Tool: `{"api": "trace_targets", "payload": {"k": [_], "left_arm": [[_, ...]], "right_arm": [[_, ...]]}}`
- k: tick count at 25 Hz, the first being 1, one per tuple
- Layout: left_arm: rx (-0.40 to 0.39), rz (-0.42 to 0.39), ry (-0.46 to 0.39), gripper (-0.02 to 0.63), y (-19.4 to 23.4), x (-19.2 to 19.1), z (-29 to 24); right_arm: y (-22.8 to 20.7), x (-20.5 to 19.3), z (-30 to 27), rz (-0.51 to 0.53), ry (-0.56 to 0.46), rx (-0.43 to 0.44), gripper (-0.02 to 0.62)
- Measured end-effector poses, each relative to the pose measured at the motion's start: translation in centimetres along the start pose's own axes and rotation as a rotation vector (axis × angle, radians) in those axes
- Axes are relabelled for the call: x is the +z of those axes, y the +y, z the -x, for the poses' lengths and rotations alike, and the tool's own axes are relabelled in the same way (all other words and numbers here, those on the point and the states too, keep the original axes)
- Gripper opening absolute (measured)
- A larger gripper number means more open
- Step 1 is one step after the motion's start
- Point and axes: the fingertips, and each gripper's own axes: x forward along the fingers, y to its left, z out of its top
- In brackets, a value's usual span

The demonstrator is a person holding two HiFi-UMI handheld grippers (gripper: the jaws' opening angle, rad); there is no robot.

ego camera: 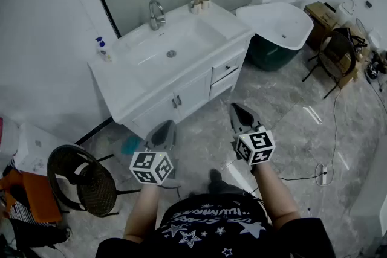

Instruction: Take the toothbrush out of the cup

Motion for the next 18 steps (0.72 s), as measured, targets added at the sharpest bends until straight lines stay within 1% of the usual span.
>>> {"api": "trace_targets", "payload": {"k": [10, 15, 16, 18], "left_arm": [[0.006, 0.027, 0.014, 0.021, -0.1, -0.6, -0.5], [0.03, 0.038, 0.03, 0.021, 0.3, -1.3, -1.1], [0.035, 0.038, 0.034, 0.021, 0.2, -1.5, -1.4], [0.043, 0.038, 0.042, 0.021, 0.0, -1.6, -2.2]], "right_arm": [[0.6, -0.3, -1.1, 0.013, 0.015, 0.044, 0.014], [0.2, -1.3, -2.2, -0.025, 0.033, 0.065, 0.014], [0.1, -1.5, -2.4, -0.021, 0.033, 0.076, 0.014], [-0.1, -1.4, -3.0, 0.038, 0.035, 0.092, 0.014]]}}
